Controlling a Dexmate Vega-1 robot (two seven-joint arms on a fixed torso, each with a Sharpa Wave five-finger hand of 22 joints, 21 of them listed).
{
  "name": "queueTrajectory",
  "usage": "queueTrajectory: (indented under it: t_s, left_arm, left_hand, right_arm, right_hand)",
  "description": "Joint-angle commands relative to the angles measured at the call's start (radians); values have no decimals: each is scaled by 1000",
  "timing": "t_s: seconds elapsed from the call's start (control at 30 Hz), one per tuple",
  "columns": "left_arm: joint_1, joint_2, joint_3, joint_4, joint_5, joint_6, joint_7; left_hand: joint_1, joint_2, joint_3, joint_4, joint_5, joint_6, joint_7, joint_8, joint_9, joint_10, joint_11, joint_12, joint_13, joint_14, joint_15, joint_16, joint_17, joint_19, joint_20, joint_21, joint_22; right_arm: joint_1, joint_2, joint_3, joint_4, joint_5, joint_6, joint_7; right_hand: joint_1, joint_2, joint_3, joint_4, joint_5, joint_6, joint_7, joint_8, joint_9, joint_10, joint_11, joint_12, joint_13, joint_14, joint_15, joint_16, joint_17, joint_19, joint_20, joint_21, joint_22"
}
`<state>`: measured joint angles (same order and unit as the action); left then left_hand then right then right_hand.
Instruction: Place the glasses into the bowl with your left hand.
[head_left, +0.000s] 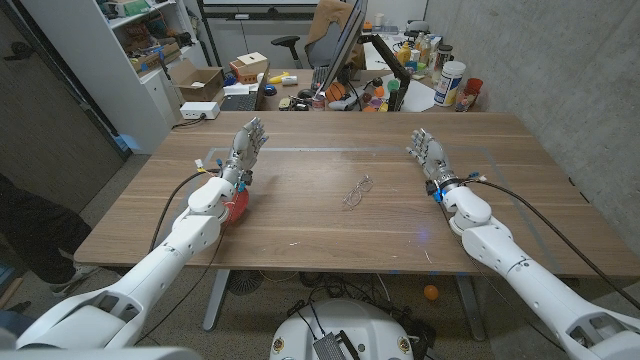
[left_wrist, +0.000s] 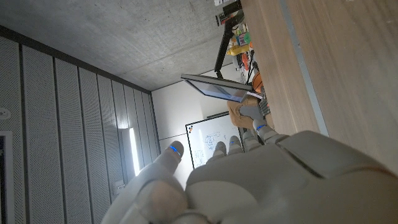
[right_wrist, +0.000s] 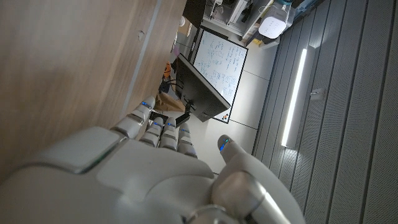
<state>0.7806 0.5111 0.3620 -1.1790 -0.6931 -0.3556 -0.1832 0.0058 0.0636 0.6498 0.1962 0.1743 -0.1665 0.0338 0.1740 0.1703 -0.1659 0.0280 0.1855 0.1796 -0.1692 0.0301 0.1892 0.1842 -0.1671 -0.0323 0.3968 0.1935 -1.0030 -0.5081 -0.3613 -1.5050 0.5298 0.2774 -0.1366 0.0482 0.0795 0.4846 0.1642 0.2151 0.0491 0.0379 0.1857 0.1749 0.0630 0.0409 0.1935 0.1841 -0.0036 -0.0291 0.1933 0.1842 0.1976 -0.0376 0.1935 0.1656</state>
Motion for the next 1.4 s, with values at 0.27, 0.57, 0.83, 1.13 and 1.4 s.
queueTrajectory:
  t_s: [0.27, 0.57, 0.83, 1.13, 1.4]
  left_arm:
    - [-41, 13, 8, 65, -10, -24, -162]
    - [0, 54, 16, -82, 49, 25, -34]
    - [-4, 97, 31, -155, 90, 42, -31]
    - [-36, 169, 47, -219, 169, 61, -43]
    - [-41, 221, 39, -281, 220, 76, -19]
  left_hand:
    - [1, 136, 8, 0, 8, -255, 1, 7, 5, -305, 1, 5, 3, -303, 3, 7, 2, -205, -25, 3, 2]
    - [1, 136, 7, 1, 9, -250, -1, 9, 5, -295, 0, 10, 3, -295, 2, 11, 2, -201, -20, 4, 3]
    - [4, 137, 10, -2, 10, -198, 1, 23, 5, -239, -9, 28, 3, -248, 3, 25, 1, -161, -7, 18, 2]
    - [19, 133, 22, -14, 14, -148, -8, 30, 6, -185, -16, 40, 3, -198, -3, 32, -4, -125, 2, 29, 1]
    - [40, 126, 37, -30, 17, -101, -17, 33, 7, -130, -27, 51, 4, -136, -5, 35, -9, -87, 30, 40, -1]
  right_arm:
    - [-198, -28, 32, -283, -79, -51, -218]
    - [-148, -49, 52, -185, -2, -20, -114]
    - [-118, -64, 57, -142, 27, -7, -65]
    - [-108, -66, 55, -114, 41, 7, -47]
    - [-113, -70, 57, -115, 41, 13, -52]
  right_hand:
    - [-2, 80, 7, 1, 7, 9, -2, 4, 5, 9, -5, 5, 5, 1, -13, 2, 5, 10, -64, 4, 5]
    - [-3, 80, 8, 1, 7, 10, -1, 4, 5, 8, -4, 4, 5, 3, -14, 2, 5, 10, -64, 3, 5]
    - [-3, 80, 8, 1, 8, 16, -1, 6, 5, 14, -4, 5, 5, 5, -14, 3, 5, 12, -63, 3, 5]
    - [-4, 79, 8, 1, 8, 19, -1, 6, 5, 16, -4, 5, 5, 8, -14, 3, 5, 13, -63, 4, 5]
    - [-5, 79, 8, 1, 8, 19, 0, 6, 5, 17, 0, 5, 5, 9, -13, 3, 5, 14, -62, 4, 5]
